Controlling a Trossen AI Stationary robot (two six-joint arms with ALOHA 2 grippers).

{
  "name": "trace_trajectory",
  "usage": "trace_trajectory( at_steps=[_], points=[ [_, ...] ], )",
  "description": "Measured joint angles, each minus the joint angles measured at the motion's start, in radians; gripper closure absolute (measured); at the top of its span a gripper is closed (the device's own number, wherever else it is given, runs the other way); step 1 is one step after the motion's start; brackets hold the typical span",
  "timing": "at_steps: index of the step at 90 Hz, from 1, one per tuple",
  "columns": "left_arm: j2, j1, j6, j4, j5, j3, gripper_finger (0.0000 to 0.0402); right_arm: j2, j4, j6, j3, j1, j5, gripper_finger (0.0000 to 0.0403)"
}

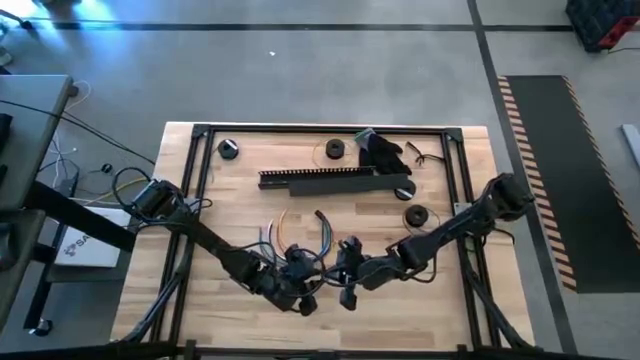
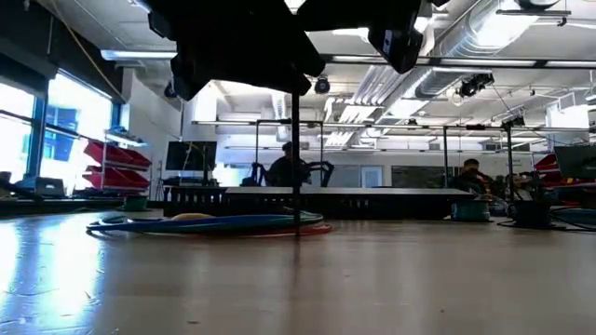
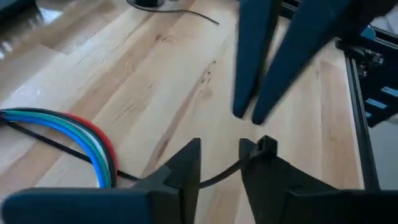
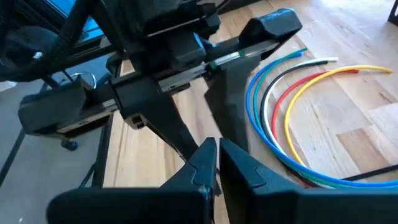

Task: Ziptie cables
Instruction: Wrap the black zip tie around the cables

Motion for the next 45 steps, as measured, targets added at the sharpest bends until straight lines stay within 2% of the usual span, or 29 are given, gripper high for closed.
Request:
trace_trajectory(
  at_steps=[11, 27, 45],
  points=[
    [0.000, 0.000, 0.026, -0.001, 0.011, 0.000, 0.0391, -0.001, -0.009, -0.001, 0.000, 0.000, 0.000, 0.0403],
    [0.000, 0.000, -0.003, 0.002, 0.058, 0.000, 0.0399, -0.078, -0.122, -0.017, 0.001, -0.021, -0.027, 0.0403],
    [0.002, 0.010, -0.024, 0.001, 0.114, 0.000, 0.0401, -0.109, -0.232, -0.010, 0.002, -0.158, -0.244, 0.0402]
  ],
)
